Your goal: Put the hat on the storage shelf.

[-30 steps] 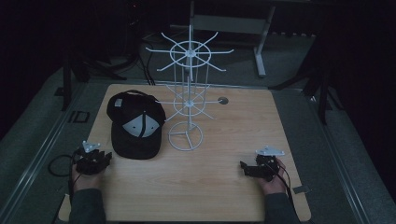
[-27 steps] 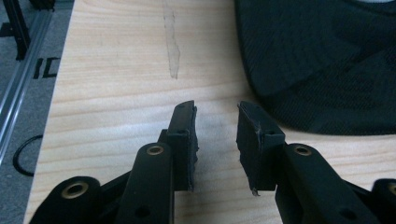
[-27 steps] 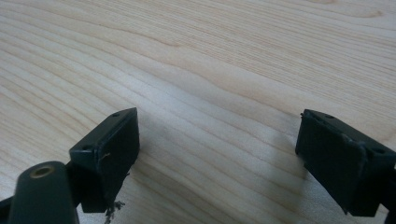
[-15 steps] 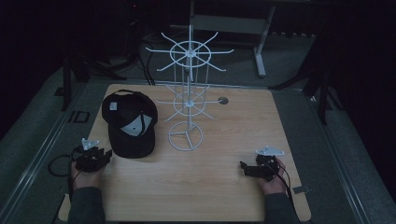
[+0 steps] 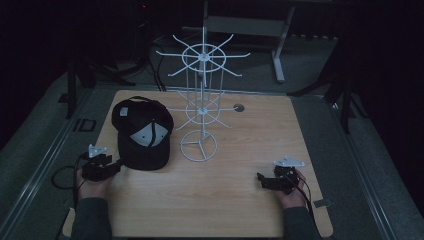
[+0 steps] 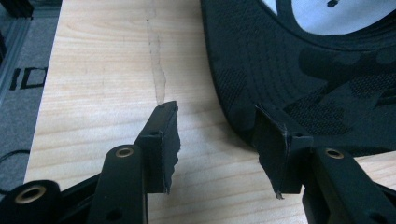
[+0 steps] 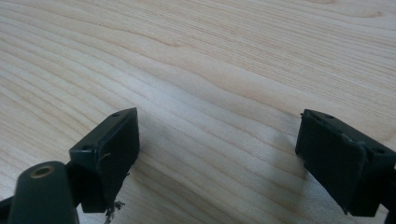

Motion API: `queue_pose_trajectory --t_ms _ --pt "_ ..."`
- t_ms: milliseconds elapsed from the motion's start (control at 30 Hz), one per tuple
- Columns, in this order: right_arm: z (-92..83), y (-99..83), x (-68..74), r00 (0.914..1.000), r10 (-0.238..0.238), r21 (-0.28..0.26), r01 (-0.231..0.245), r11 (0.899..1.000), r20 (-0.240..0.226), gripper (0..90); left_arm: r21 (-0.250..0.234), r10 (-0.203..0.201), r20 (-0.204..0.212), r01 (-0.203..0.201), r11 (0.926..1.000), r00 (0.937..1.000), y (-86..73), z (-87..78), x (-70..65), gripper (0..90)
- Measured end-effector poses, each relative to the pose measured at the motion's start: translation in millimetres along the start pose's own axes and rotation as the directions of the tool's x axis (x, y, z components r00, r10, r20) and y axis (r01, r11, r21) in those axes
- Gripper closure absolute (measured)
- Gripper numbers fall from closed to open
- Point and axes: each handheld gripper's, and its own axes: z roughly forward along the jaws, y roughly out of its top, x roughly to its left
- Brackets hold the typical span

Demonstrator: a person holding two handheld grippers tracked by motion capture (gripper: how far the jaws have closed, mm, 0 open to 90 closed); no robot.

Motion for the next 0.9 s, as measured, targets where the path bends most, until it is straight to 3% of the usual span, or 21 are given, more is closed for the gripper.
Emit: queue_pose_trajectory --t_ms 300,600,667,900 --pt "0.0 0.0 0.0 1.0000 0.000 -0.001 0.000 1.000 0.000 13.3 -0.010 -0.028 0.087 0.029 0.9995 0.9958 5.7 5.5 4.2 45.4" --pt "0.0 0.0 0.1 1.0000 0.001 0.000 -0.001 1.000 0.000 13.3 0.003 -0.027 0.107 0.027 0.9996 0.9938 7.5 9.7 5.0 37.5" --pt "0.0 0.0 0.1 1.0000 0.001 0.000 -0.001 1.000 0.000 13.3 0.012 -0.046 0.138 0.045 0.9989 0.9894 8.1 13.1 7.4 36.7" --pt "0.0 0.1 0.2 1.0000 0.003 0.000 -0.003 1.000 -0.001 13.3 0.020 -0.056 0.170 0.054 0.9984 0.9838 8.8 17.8 8.8 34.8"
